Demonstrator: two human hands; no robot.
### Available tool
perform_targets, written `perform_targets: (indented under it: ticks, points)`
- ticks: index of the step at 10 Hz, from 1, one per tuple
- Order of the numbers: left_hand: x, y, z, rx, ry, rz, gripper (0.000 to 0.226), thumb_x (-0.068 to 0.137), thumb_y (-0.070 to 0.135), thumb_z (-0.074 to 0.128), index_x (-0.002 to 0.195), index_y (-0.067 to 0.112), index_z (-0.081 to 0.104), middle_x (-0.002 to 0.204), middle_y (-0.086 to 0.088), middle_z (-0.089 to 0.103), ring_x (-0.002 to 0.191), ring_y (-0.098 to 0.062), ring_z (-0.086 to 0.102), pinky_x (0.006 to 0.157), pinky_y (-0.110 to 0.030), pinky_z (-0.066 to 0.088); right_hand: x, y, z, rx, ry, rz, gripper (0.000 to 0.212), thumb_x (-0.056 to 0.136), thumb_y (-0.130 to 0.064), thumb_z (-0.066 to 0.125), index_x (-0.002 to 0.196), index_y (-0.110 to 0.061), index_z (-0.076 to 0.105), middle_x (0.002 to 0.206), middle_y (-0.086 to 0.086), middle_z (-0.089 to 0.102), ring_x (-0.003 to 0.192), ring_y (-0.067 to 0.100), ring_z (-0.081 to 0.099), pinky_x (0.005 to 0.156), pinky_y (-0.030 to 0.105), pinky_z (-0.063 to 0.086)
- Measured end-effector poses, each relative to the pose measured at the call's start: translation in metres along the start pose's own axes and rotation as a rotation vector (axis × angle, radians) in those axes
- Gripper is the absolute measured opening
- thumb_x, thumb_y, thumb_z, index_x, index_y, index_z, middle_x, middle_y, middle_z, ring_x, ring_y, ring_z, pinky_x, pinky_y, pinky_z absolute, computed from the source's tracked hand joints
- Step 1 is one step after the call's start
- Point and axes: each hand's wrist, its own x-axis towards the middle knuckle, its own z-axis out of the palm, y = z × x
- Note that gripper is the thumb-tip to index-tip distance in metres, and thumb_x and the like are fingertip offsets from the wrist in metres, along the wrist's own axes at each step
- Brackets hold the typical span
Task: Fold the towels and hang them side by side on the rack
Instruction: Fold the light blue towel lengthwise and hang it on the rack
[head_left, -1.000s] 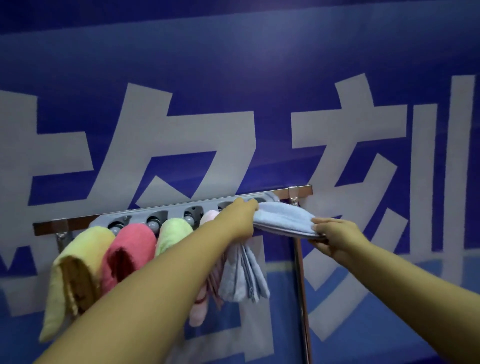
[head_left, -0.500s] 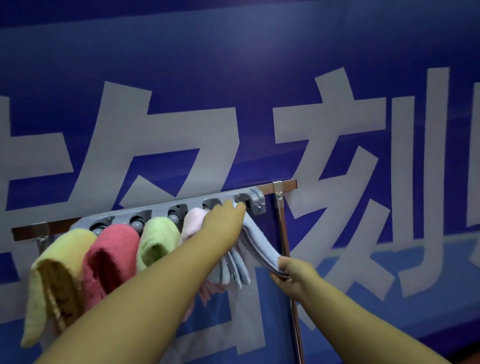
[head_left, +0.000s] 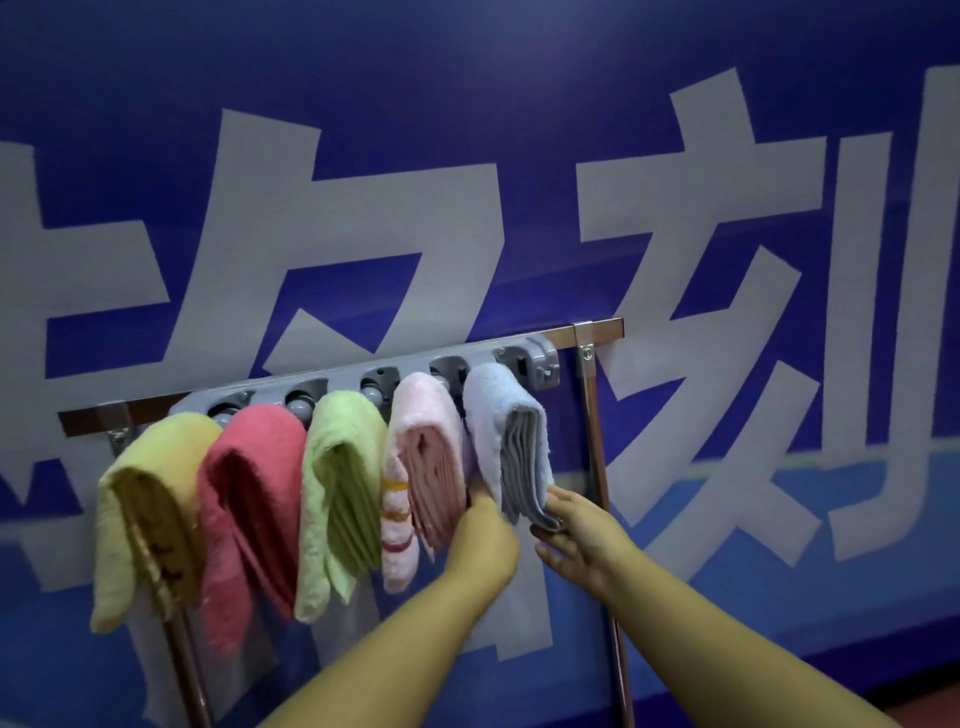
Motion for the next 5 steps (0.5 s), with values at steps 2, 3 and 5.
perform_targets:
  ticks: [2, 3, 5]
  points:
    - [-0.026, -0.117, 0.079, 0.014, -0.242, -0.057, 0.054, 0.098, 0.014, 0.04, 0.147, 0.013, 0.018, 0.135, -0.013, 0.05, 0.119, -0.027, 0.052, 0.093, -0.027, 0.041, 0.002, 0.075, -0.036, -0.059, 0.065, -0.003, 0.017, 0.096, -0.017, 0.049, 0.109, -0.02, 0.06, 0.1, 0.0, 0.06, 0.087, 0.013, 0.059, 0.064, 0.024, 0.046]
    - [-0.067, -0.191, 0.122, 0.031, -0.386, -0.201, 0.059, 0.097, 0.018, 0.045, 0.148, 0.013, 0.017, 0.137, -0.013, 0.05, 0.12, -0.028, 0.052, 0.093, -0.026, 0.04, 0.002, 0.15, -0.068, -0.197, 0.109, 0.122, 0.01, 0.094, -0.018, 0.052, 0.101, -0.018, 0.059, 0.081, 0.0, 0.057, 0.071, 0.01, 0.056, 0.062, 0.023, 0.041]
    - [-0.141, -0.317, 0.192, 0.003, -0.59, -0.471, 0.057, 0.093, 0.015, 0.052, 0.143, 0.008, 0.026, 0.098, -0.013, 0.06, 0.093, -0.03, 0.06, 0.076, -0.027, 0.042, 0.001, 0.304, -0.138, -0.486, 0.102, 0.432, 0.016, 0.091, -0.011, 0.055, 0.077, -0.017, 0.059, 0.076, 0.003, 0.055, 0.06, 0.008, 0.055, 0.059, 0.022, 0.041]
